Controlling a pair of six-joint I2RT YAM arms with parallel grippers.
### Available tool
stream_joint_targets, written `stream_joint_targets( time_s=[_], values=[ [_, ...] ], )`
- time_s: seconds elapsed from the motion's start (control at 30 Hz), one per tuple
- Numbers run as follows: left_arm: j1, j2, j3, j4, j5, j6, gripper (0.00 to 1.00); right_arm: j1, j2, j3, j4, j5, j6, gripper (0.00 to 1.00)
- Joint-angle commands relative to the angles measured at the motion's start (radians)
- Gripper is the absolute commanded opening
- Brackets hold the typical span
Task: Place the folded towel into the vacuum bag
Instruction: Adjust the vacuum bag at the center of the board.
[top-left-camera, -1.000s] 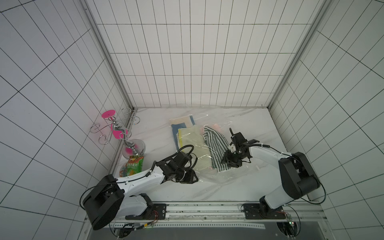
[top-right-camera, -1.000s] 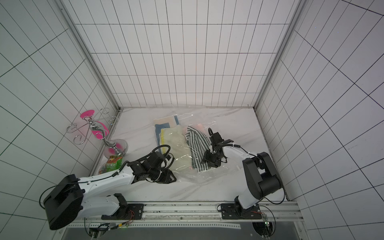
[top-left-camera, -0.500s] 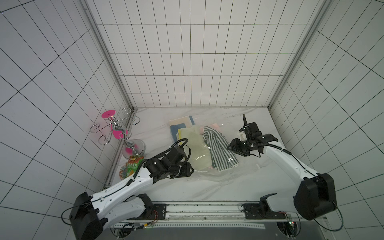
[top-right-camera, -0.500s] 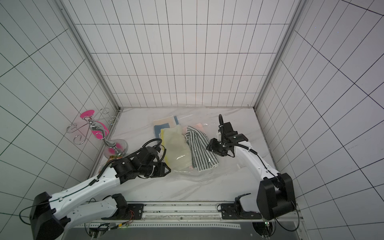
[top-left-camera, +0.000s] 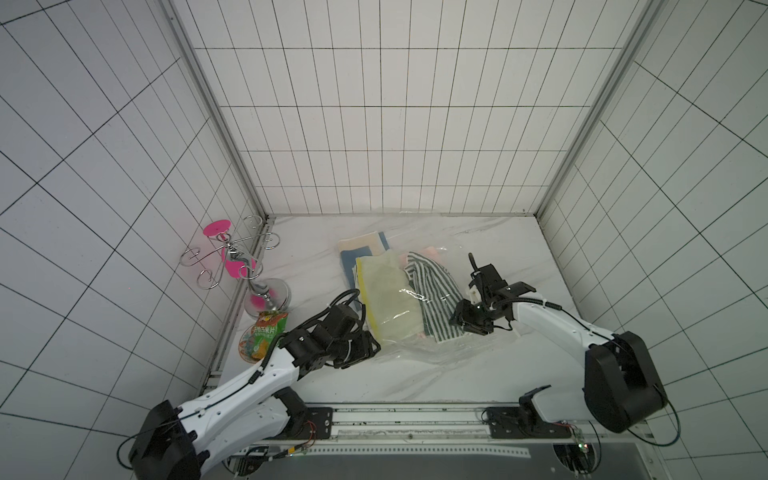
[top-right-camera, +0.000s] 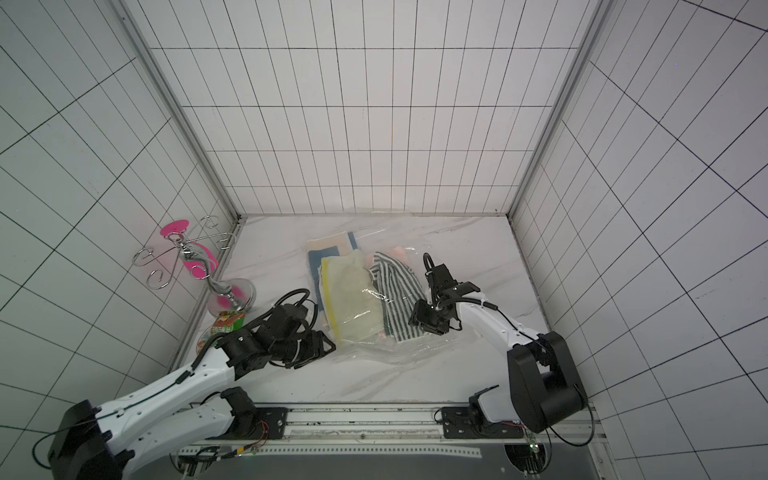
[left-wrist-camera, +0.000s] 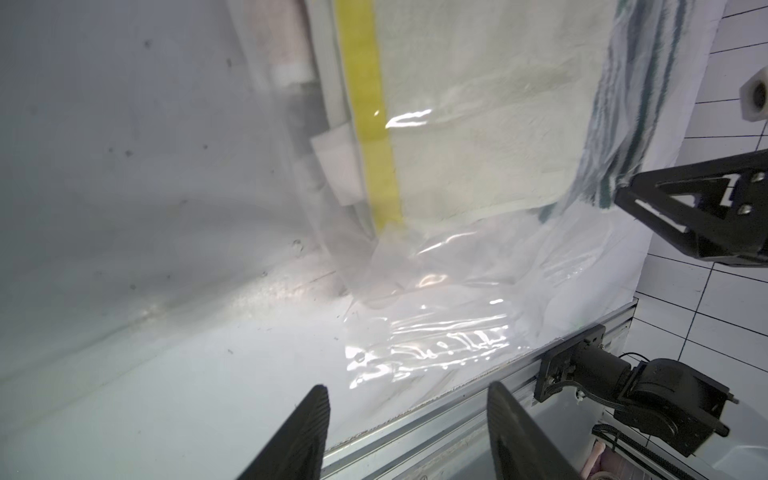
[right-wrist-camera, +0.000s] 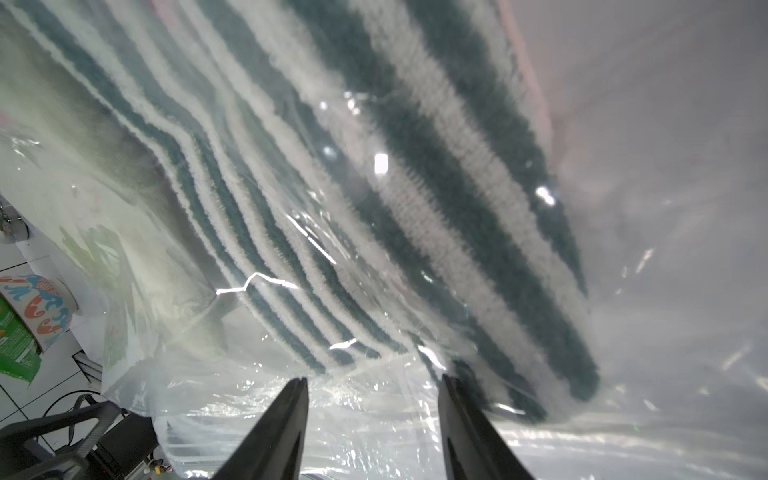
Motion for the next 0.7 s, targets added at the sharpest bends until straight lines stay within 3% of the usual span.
stream_joint_targets(
  time_s=[0.0, 0.1, 0.27, 0.37, 0.67],
  values=[
    [0.009, -0.084, -0.055, 0.075, -0.058, -0.084, 0.61, 0.005, 0.021, -0.025, 0.034, 0.008, 0.022, 0.54],
    [0.011, -0.121, -0.111, 0.238, -0.081, -0.081, 0.56, 0.004, 0.035, -0.025, 0.036, 0.012, 0.018, 0.54],
    [0.007, -0.006, -0.149, 0.365, 0.071, -0.083, 0.48, 0.004, 0.041, -0.036, 0.051, 0.016, 0.022, 0.54],
    [0.000, 0.015, -0.181, 0.418, 0.096, -0.097, 0.46, 0.004, 0.058, -0.034, 0.068, 0.006, 0.026, 0.54],
    [0.002, -0.070, -0.270, 0.330, 0.041, -0.151, 0.44, 0.010, 0.074, -0.037, 0.091, -0.008, 0.035, 0.53]
  ],
)
